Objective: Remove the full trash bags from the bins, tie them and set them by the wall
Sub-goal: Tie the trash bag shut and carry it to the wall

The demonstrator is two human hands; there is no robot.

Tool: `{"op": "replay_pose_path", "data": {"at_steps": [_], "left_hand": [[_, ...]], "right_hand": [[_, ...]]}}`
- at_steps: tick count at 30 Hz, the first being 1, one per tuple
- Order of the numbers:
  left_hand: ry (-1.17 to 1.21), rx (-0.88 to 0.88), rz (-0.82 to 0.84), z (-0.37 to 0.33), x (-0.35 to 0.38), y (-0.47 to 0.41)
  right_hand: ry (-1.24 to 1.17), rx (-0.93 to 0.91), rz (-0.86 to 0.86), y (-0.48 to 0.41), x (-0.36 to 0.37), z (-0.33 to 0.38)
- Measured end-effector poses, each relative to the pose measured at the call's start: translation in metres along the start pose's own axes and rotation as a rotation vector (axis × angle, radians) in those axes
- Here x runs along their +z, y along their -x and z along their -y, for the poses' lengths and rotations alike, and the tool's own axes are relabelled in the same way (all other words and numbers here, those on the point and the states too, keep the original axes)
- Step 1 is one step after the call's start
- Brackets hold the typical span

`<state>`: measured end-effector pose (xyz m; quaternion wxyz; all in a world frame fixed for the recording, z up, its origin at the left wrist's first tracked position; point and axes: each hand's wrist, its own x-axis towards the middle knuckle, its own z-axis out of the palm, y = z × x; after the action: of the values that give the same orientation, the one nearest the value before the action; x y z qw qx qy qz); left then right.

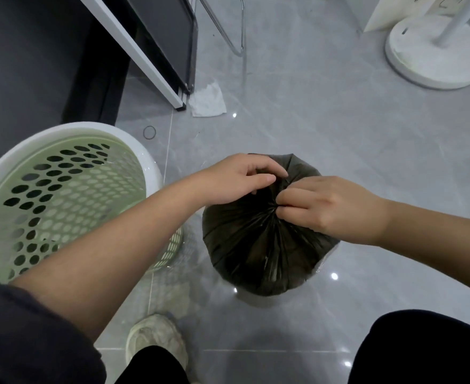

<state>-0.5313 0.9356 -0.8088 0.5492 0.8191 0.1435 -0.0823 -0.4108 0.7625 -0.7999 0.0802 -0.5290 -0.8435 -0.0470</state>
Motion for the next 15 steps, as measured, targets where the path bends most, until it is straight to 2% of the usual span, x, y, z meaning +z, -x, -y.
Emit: {"op": "replay_pose_path", "data": {"at_steps": [5,10,12,15], "left_hand": [[0.222,-0.176,0.214,-0.009,-0.004,0.001],[0.381,-0.275,0.327,-0.011,0.001,0.007],[0.369,-0.28,0.294,-0.012,0.006,0.008],[0.423,-0.264,0.127,-0.011,0.014,0.009]], "right_hand": [[-0.036,-0.093,0.006,0.004,-0.003,-0.003],[-0.056,-0.11,-0.026,0.005,-0.005,-0.003],[-0.05,-0.107,-0.028,0.006,-0.004,-0.001],[-0.067,-0.051,-0.032,0.004,-0.006,-0.001]]}}
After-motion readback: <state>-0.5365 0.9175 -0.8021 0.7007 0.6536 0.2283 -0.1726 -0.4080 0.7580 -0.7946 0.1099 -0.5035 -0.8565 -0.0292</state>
